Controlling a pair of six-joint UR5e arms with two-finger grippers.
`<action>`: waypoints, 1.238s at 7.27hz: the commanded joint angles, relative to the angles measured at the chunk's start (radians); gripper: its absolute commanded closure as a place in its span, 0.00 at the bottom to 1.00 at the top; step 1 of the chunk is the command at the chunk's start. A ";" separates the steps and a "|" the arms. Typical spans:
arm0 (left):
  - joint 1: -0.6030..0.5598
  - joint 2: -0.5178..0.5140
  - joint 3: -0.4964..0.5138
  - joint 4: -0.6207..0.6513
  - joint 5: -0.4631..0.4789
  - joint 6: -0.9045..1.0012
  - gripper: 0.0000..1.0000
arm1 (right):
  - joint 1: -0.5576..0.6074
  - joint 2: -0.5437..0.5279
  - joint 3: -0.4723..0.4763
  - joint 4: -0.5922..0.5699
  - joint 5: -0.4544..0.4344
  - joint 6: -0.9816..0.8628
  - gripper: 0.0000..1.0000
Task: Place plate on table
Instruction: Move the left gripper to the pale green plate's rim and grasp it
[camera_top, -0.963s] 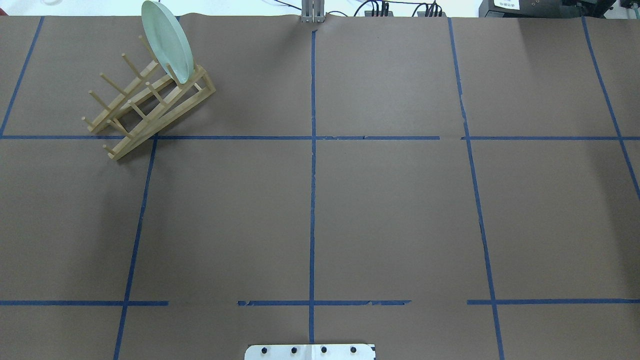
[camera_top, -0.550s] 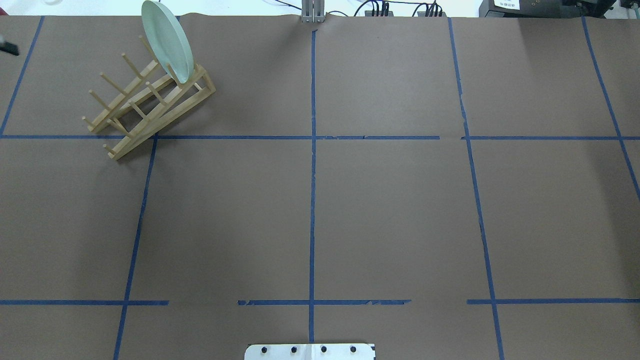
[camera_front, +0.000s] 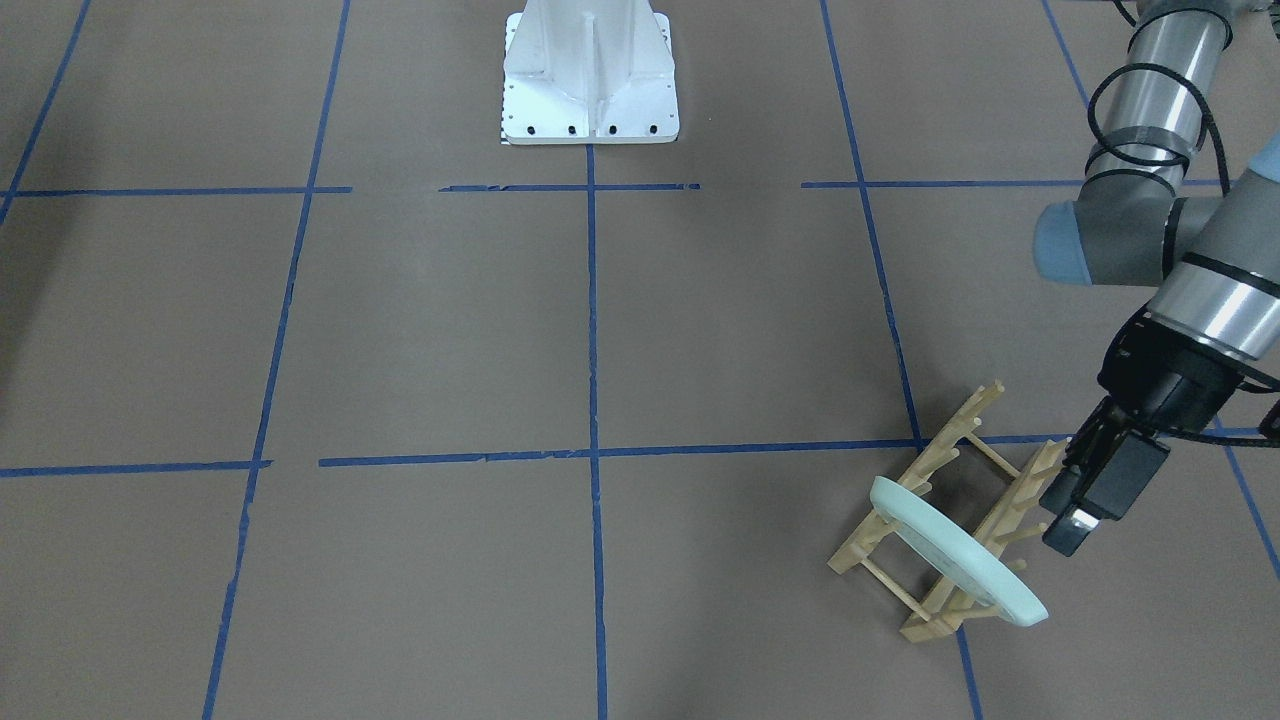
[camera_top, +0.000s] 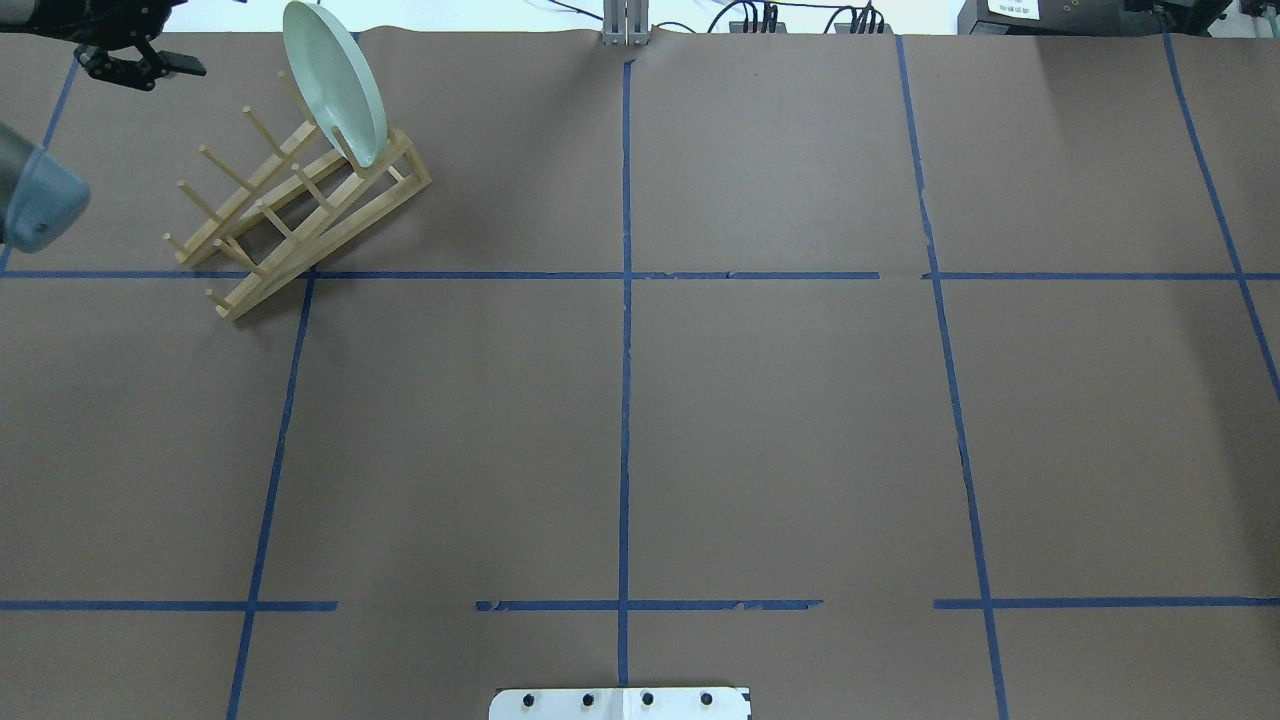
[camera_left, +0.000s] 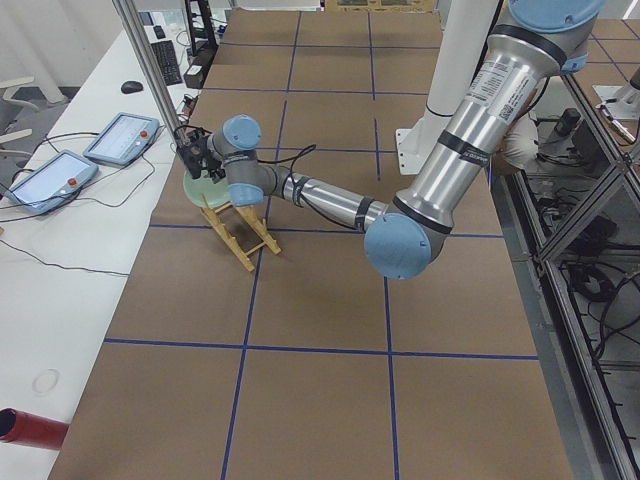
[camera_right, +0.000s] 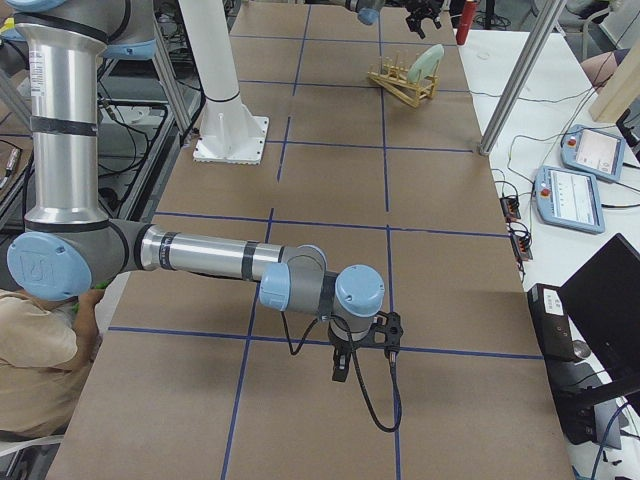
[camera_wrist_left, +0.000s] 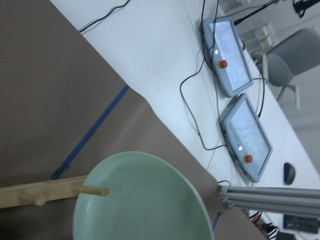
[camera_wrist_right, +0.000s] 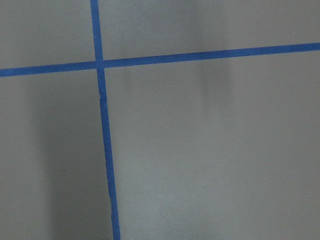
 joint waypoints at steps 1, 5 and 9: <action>0.021 -0.052 0.052 0.062 0.032 0.043 0.00 | 0.000 0.000 0.001 0.000 0.000 0.000 0.00; 0.024 -0.095 0.077 0.063 0.031 0.036 0.28 | 0.000 0.000 0.001 0.000 0.000 0.000 0.00; 0.027 -0.107 0.075 0.064 0.031 0.037 1.00 | 0.000 0.000 0.001 0.000 0.000 0.000 0.00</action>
